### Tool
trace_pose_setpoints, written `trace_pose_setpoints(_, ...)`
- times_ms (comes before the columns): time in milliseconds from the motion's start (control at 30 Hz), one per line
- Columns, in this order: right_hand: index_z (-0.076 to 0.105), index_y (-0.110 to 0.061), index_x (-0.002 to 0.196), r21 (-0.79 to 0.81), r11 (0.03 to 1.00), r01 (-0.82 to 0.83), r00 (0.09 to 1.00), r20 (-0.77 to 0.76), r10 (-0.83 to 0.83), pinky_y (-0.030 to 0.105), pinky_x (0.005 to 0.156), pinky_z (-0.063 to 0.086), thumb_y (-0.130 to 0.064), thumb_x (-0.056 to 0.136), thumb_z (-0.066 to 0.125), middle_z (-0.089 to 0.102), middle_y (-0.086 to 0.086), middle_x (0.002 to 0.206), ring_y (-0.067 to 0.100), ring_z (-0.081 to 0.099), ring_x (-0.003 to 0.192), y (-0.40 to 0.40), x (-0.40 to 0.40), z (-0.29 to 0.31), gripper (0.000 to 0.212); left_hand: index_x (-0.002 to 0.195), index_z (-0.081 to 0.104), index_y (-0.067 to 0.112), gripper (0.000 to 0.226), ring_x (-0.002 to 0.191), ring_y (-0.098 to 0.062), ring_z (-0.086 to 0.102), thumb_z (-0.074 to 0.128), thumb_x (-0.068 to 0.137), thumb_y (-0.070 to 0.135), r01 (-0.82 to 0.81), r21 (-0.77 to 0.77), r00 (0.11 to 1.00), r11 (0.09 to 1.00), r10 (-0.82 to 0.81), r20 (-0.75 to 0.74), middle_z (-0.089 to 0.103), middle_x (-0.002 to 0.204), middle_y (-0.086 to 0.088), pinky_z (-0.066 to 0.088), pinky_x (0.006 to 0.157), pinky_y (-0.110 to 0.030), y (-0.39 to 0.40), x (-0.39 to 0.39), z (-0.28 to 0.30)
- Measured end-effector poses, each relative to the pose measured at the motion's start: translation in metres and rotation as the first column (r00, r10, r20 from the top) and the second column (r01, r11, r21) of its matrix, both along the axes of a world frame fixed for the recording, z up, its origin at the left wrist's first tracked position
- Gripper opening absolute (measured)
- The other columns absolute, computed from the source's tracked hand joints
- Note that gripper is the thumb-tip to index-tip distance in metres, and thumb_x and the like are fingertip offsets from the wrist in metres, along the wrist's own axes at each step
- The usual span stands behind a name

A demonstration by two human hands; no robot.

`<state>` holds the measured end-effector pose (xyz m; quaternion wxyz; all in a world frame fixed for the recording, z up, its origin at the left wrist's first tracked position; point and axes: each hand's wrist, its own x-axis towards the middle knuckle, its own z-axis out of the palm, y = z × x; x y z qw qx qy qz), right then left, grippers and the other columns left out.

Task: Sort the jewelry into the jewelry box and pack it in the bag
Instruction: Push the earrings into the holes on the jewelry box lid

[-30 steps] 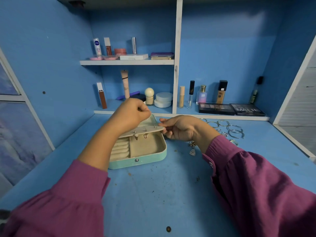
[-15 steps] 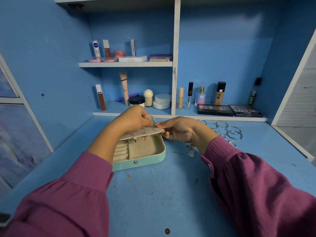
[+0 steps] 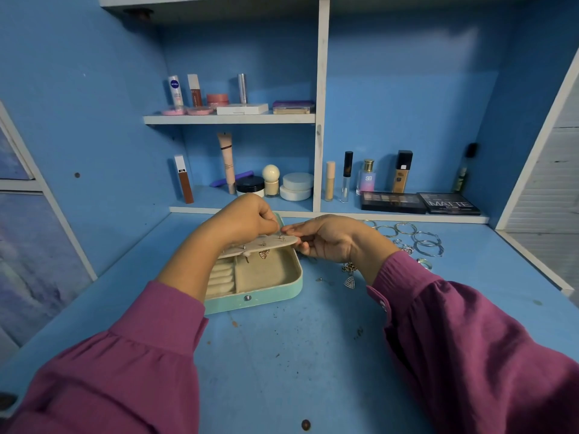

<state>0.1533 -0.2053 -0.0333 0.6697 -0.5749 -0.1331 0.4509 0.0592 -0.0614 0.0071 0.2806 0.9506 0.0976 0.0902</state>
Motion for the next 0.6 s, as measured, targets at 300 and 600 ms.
trace_pose_setpoints(300,0.062,-0.002,0.085,0.012,1.0,0.003,1.0,-0.011,-0.003,0.011,0.043,0.045,0.003,0.093,0.047,0.066,0.006,0.063,0.007,0.057,0.049,0.0003,-0.0015,0.0,0.018,0.084,0.072,0.004,0.009,0.078,-0.013,0.061,0.066,0.084,0.011,0.019,0.035,1.0,0.999,-0.019,-0.007,0.064,0.071,0.013,0.051,0.083,-0.032,-0.0017,0.0027,-0.0009)
trace_pose_setpoints(600,0.062,-0.001,0.089,0.009,1.0,-0.006,1.0,-0.027,0.006,0.012,0.045,0.046,0.003,0.094,0.047,0.066,0.008,0.067,0.008,0.057,0.052,-0.0002,-0.0008,-0.0004,0.016,0.074,0.072,0.016,0.014,0.078,-0.012,0.062,0.064,0.083,0.009,0.07,0.088,0.995,0.994,-0.064,-0.071,0.067,0.074,0.009,0.05,0.078,-0.03,-0.004,0.0035,0.0029)
